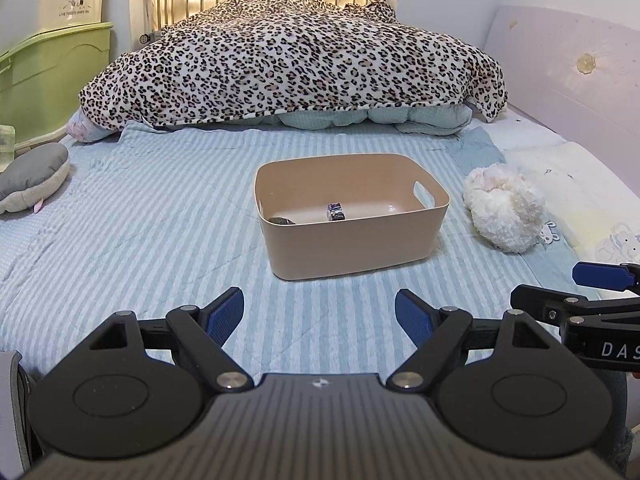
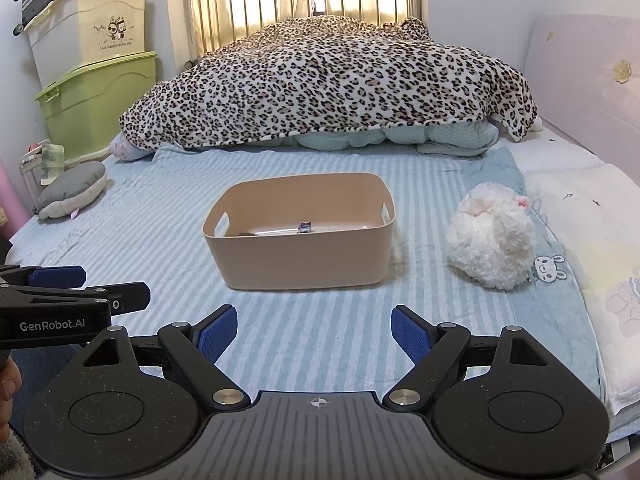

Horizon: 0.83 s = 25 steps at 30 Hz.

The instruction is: Organize objects

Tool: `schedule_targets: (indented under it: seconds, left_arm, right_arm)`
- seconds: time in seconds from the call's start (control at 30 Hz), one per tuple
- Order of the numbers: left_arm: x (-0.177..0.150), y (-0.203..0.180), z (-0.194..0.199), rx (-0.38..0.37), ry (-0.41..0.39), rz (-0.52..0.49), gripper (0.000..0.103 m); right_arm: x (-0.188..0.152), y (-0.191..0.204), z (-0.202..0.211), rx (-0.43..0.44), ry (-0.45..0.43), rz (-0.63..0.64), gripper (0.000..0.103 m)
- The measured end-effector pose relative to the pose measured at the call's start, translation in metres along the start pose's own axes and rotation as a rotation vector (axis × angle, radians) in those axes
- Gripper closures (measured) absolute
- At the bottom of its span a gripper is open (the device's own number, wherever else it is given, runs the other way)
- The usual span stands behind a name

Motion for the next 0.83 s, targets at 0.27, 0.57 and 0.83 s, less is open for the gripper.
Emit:
schedule_targets:
  seconds: [0.27,0.57,0.83]
  left_arm:
    - [0.0008,0.0003,-0.0013,0.002,0.008,0.000,0.020]
    - [0.0004,-0.0001,-0.0041,-0.004,0.014,-0.002,0.020]
    - [0.0000,0.0006,-0.0089,-0.003,0.030,0.003,0.020]
  right_arm:
    - [-0.0015,-0.0012,-0.0030,-0.005,0.016,0.001,0.017]
    - [-0.0025,-0.0043,-0.0062,-0.006,0.028,-0.003,0.017]
    - [-0.0031,-0.0056,-0.0101,-0.006,0.037,-0.011,0.017]
Point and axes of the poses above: each gripper's, at about its wrist camera, not at the fingertips, and z roughly against the way its jaws point, y to its left, x to its top, the point moved 3 cm from there along -z, roughly the way its jaws point, and after that the axes turned 6 degrees about x, right-handed, at the moved point
